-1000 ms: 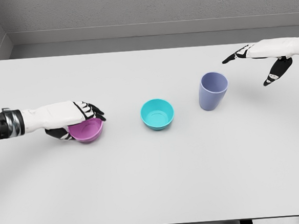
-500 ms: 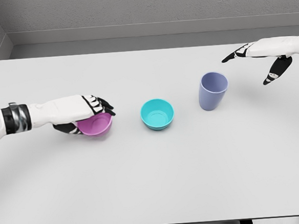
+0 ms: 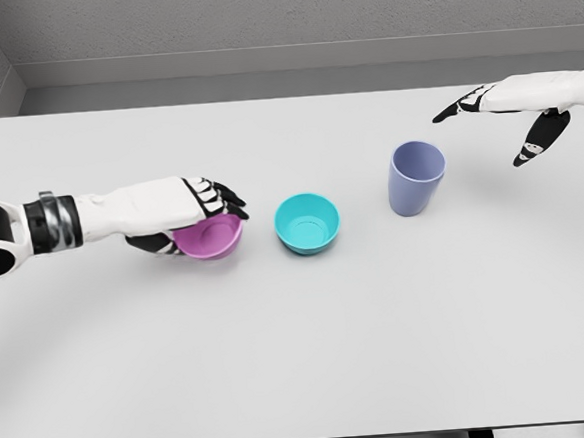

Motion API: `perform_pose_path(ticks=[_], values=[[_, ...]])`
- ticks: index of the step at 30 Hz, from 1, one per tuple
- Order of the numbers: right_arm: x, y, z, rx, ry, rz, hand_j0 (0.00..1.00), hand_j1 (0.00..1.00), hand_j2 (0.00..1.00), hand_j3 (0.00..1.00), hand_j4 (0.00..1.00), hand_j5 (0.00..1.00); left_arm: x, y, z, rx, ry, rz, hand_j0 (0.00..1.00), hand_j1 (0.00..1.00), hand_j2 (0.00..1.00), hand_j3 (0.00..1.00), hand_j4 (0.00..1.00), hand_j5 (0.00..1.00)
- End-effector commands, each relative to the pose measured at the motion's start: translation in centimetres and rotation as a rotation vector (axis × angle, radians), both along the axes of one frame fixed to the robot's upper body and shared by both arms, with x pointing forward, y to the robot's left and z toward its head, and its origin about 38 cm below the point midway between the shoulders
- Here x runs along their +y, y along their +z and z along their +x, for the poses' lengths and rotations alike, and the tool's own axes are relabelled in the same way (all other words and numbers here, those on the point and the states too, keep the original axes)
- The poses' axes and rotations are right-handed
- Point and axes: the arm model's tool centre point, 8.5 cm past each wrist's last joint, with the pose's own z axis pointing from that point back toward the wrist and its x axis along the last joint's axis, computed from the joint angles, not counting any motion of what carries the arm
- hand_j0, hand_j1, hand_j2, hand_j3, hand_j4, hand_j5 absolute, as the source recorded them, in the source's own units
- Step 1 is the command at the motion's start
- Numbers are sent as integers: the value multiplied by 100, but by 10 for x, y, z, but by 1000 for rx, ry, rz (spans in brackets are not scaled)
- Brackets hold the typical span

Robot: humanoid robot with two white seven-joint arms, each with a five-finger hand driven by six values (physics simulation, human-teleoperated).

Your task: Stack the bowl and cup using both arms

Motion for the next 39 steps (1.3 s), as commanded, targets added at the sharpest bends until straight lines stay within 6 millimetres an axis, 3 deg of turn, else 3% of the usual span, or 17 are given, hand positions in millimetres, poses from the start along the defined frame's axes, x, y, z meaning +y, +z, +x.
perform_pose_path(ticks=[1,21,39], values=[[0,1,0,0,-3,7,100,100,100,100,100,100,-6,-1,0,5,-6,-14,70,70,70,70,70,70],[3,1,-2,1,10,8,100,100,100,100,100,100,-31,12,8,-29,-45,-53,70,70,70,70,70,70],[4,5,-1,-8,10,8,100,100,100,100,100,100,-68,24,17,-80,-94,-82,70,70,70,70,70,70]])
